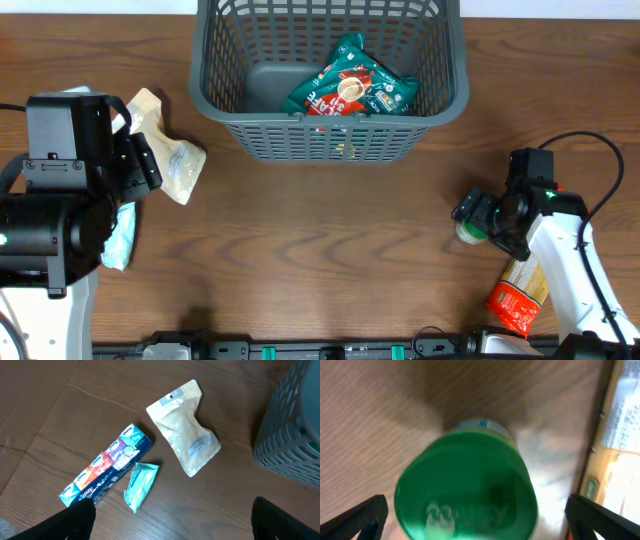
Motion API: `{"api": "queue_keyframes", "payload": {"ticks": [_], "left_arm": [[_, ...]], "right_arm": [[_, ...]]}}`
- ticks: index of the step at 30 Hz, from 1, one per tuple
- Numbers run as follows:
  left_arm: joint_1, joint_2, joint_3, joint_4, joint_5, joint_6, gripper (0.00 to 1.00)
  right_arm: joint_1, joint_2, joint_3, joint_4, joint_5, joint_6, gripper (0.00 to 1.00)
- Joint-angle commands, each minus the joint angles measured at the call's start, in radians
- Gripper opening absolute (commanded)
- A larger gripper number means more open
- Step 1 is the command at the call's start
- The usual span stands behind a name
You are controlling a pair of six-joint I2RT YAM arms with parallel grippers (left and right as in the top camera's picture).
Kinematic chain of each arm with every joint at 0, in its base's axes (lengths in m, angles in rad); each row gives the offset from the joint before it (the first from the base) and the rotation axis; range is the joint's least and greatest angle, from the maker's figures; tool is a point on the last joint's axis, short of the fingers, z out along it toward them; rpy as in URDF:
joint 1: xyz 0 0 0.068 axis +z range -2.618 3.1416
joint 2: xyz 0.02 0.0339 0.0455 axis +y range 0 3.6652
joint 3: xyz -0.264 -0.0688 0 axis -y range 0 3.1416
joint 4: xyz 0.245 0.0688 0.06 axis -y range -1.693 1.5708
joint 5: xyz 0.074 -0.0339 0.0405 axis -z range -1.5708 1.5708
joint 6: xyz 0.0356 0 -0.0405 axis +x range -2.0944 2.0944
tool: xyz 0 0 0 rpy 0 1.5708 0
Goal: Pack container
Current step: 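Grasp the green-capped jar with the right gripper, then carry the jar into the basket with the right gripper and release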
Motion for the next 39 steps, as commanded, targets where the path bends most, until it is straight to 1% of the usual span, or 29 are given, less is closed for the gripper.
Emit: {"api": "queue_keyframes", "payload": {"ticks": [1,11,19,36,38,39], "left_arm": [[0.005,0.002,-0.003,-0.006,-0.002,-0.009,0.86],[0.005,0.002,-0.003,-0.011,-0.002,-0.008,0.86],[0.005,0.002,-0.003,-0.010,-0.003,-0.008,0.86],[0.005,0.002,-0.003,-0.011,-0.003,-0.008,0.86],[0.005,0.002,-0.003,-0.010,-0.003,-0.008,0.86],[0.005,0.002,-0.003,-0.010,-0.003,-0.008,0.86]], "right_arm": [[-0.008,-0.006,-0.036,0.053,0.004,0.018,0.99],[-0.008,-0.005,-0.074,0.146,0.005,0.018,0.99],[-0.008,0.001,-0.075,0.166,0.045,0.018,0.99],[-0.006,0.174,-0.075,0.227,0.037,0.018,0.99],[-0.006,0.176,-0.075,0.226,0.025,0.018,0.96],[-0.006,0.176,-0.075,0.226,0.024,0.018,0.90]]}}
